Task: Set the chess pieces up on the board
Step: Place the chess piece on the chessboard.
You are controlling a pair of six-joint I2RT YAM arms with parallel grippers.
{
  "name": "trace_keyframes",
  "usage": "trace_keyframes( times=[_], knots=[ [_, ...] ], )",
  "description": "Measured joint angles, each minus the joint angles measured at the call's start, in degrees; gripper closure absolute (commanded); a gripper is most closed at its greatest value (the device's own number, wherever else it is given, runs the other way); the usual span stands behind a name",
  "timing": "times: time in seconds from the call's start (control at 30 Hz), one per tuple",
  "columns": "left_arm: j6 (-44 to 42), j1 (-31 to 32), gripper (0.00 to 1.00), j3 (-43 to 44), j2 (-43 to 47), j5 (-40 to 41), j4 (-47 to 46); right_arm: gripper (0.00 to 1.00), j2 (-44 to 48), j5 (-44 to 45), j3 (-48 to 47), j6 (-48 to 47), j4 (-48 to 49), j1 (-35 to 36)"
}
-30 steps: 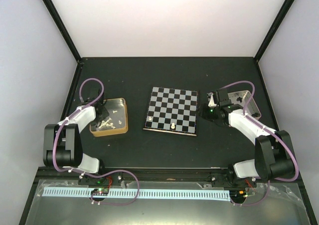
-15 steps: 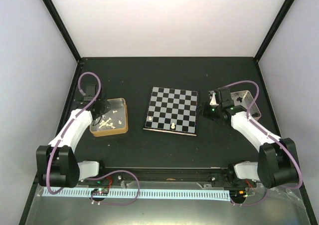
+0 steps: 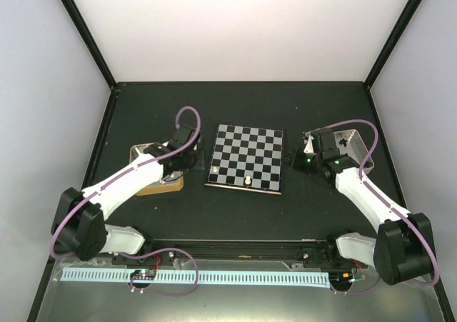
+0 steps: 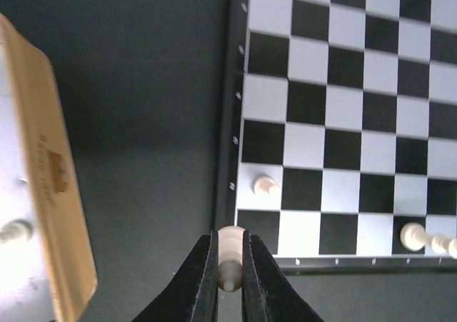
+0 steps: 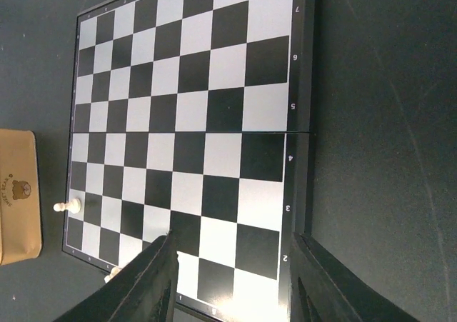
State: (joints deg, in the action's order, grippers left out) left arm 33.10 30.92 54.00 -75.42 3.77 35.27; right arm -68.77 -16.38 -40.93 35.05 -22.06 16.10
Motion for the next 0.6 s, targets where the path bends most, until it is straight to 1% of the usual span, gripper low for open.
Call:
trace_keyframes(
  times=[0.17, 0.37, 0.47, 0.6],
  knots=[
    [-0.63, 6.62, 0.98, 0.09, -4.7, 1.22, -0.33, 0.55, 0.85, 0.44, 0.52, 0.2, -0.22, 0.0],
    [-5.14, 14.36, 0.98, 1.84, -10.14, 1.46, -1.75, 0.55, 0.87, 0.85, 0.74, 0.26, -0.39, 0.0],
    [-7.06, 16.33, 0.99, 3.43, -13.05, 1.38, -3.04, 0.55, 0.87, 0.87, 0.74, 0.33, -0.37, 0.0],
    [-8.83, 16.74, 0.98, 4.33, -15.87, 1.2, -4.28, 0.55, 0.83, 0.92, 0.74, 0.48, -0.37, 0.0]
  ],
)
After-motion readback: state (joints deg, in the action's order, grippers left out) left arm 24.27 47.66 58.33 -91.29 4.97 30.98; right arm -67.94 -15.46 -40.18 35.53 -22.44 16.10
